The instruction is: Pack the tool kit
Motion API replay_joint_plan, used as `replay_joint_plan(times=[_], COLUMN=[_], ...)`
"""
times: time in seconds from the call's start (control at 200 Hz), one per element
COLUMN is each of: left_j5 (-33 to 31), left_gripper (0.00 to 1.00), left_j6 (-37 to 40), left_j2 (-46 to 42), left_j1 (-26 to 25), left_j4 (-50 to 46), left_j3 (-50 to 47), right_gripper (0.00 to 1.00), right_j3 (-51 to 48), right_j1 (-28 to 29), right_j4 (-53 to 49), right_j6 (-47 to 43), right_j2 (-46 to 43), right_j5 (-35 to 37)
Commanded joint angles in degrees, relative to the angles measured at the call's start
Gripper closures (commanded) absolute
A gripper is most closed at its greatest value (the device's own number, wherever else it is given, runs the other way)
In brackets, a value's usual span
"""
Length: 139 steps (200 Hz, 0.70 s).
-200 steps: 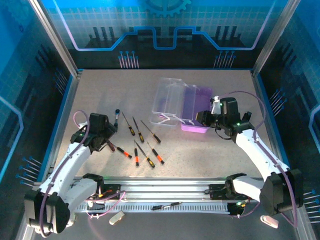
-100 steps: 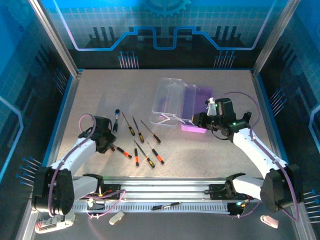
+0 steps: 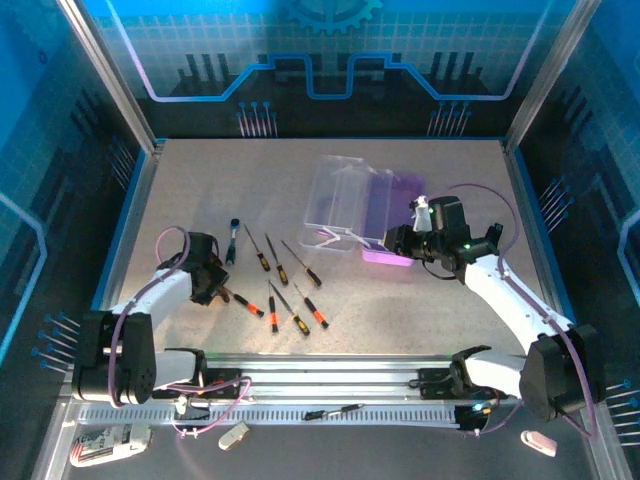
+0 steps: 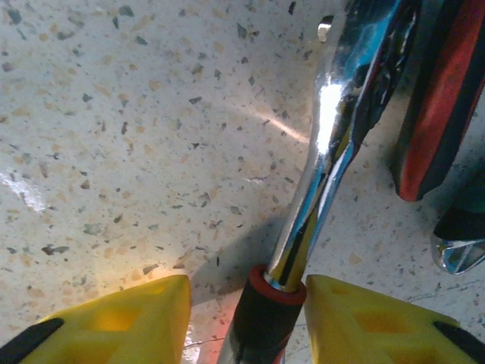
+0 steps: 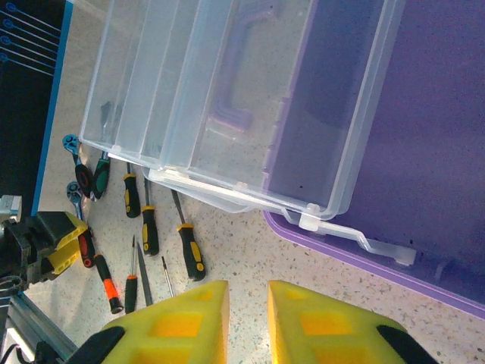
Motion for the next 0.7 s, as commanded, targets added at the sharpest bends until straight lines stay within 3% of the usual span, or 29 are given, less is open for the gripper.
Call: replay_joint_plan(times=[0.0,0.335,0.425,0.56,0.69], left_j5=[2.1,4.8,5.6,5.5,5.9], left_gripper=[0.6,0.47,0.52,0.71,0.78], left_j6=[1.3,0.6,0.8,2.1,3.6], left_j2=[1.5,3.2,3.5,3.4,3.3], left_j1=[0.7,1.0,1.0,1.0,1.0], left_j4=[2.0,1.9,2.6,2.9,2.5], left_j3=[-0.2,-0.4,-0.8,-0.8,-0.4], right_gripper=[0.79,0.79,0.8,0.79,0.8], right_j3=[0.7,0.7,0.8,1.0,1.2], right_j1=[0.9,0.9,0.9,0.9,0.8], right_j4=[-0.5,-0.1,-0.2,-0.3,-0.4], right_j6=[0.3,0.4,0.5,0.6,0.7], right_j2=[0.1,-0.3,-0.4,-0.5,-0.8], right_j5=[0.0,0.0,-0.1,0.1,0.0])
